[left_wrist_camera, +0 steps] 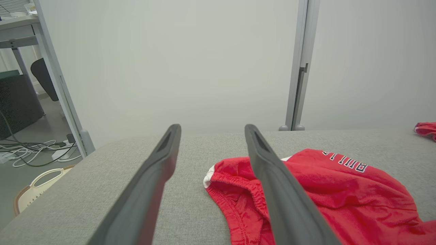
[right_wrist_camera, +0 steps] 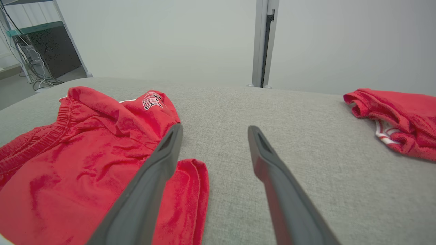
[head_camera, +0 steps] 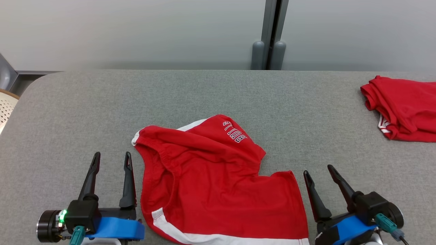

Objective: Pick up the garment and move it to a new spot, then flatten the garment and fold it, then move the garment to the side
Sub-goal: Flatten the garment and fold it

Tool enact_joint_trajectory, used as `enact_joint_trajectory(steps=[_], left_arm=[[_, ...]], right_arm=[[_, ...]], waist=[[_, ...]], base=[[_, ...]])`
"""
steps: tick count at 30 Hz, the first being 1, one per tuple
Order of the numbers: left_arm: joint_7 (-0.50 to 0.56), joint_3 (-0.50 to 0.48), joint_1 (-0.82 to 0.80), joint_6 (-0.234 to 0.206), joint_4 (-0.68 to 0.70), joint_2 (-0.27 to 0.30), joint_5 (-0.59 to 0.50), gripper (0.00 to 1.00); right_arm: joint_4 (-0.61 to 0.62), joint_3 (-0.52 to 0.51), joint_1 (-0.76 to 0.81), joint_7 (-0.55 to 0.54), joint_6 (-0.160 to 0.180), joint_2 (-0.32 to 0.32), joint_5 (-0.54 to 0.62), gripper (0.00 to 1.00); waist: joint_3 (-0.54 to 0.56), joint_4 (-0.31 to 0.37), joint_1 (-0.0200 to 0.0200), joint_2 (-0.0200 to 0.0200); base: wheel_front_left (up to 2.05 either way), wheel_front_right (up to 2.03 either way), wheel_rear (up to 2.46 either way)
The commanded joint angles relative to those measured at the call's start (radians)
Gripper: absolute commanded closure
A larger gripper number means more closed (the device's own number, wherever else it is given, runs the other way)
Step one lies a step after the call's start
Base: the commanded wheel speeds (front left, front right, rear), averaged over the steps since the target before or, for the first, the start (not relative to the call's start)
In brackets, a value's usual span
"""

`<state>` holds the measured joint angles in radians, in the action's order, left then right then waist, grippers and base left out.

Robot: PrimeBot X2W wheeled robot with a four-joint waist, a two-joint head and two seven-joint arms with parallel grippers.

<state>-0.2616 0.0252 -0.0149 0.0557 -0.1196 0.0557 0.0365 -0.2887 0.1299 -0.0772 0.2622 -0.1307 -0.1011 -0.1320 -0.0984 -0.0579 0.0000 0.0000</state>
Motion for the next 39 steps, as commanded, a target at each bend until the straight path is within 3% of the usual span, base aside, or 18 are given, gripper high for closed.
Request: enact_joint_trajectory(steps=[1, 6, 9, 19, 20, 21, 22, 37, 38, 39], left_arm=[[-0.004, -0.002, 0.003, 0.004, 0.001, 0.003, -0.005, 0.0], [-0.004, 0.003, 0.0, 0.008, -0.001, 0.002, -0.009, 0.0], [-0.004, 0.012, -0.005, 0.008, 0.001, 0.0, -0.007, 0.0], [-0.004, 0.03, -0.02, 0.0, 0.003, -0.003, 0.004, 0.0], [-0.004, 0.032, -0.023, 0.0, 0.004, -0.003, 0.005, 0.0], [-0.004, 0.033, -0.024, -0.001, 0.004, -0.003, 0.006, 0.0], [-0.004, 0.034, -0.026, -0.001, 0.004, -0.003, 0.006, 0.0], [-0.004, 0.041, -0.043, 0.002, -0.007, -0.004, 0.007, 0.0], [-0.004, 0.041, -0.043, 0.001, -0.007, -0.004, 0.007, 0.0], [-0.004, 0.042, -0.041, 0.0, -0.008, -0.005, 0.008, 0.0]], right_arm=[[-0.004, 0.008, -0.006, 0.003, 0.0, -0.003, 0.008, 0.0], [-0.074, 0.045, -0.073, -0.003, 0.0, -0.013, 0.017, 0.0], [-0.234, 0.089, -0.164, -0.046, 0.0, -0.035, 0.011, 0.0], [-0.461, 0.151, -0.253, -0.049, 0.0, -0.052, -0.003, 0.0], [-0.479, 0.155, -0.261, -0.047, 0.0, -0.051, -0.008, 0.05], [-0.494, 0.16, -0.268, -0.042, 0.0, -0.052, -0.01, 0.65], [-0.501, 0.167, -0.276, -0.036, 0.0, -0.05, -0.012, 1.0], [-0.598, 0.128, -0.441, 0.003, 0.0, -0.094, -0.073, 1.0], [-0.606, 0.133, -0.447, 0.003, 0.0, -0.096, -0.075, 0.45], [-0.611, 0.14, -0.452, 0.003, 0.0, -0.098, -0.079, 0.0]], waist=[[-0.001, -0.002, 0.0, 0.0], [-0.002, -0.015, 0.0, 0.0], [-0.014, -0.046, 0.0, 0.0], [-0.043, -0.076, 0.0, 0.0], [-0.046, -0.077, 0.0, 0.0], [-0.048, -0.079, 0.0, 0.0], [-0.049, -0.08, 0.0, 0.0], [-0.046, -0.086, 0.0, 0.0], [-0.045, -0.085, 0.0, 0.0], [-0.044, -0.082, 0.0, 0.0]], base=[[0.0, 0.0, 0.0], [0.0, 0.0, 0.0], [0.0, 0.0, 0.0], [0.0, 0.0, 0.0], [0.0, 0.0, 0.0], [0.0, 0.0, 0.0], [0.0, 0.0, 0.0], [0.0, 0.0, 0.0], [0.0, 0.0, 0.0], [0.0, 0.0, 0.0]])
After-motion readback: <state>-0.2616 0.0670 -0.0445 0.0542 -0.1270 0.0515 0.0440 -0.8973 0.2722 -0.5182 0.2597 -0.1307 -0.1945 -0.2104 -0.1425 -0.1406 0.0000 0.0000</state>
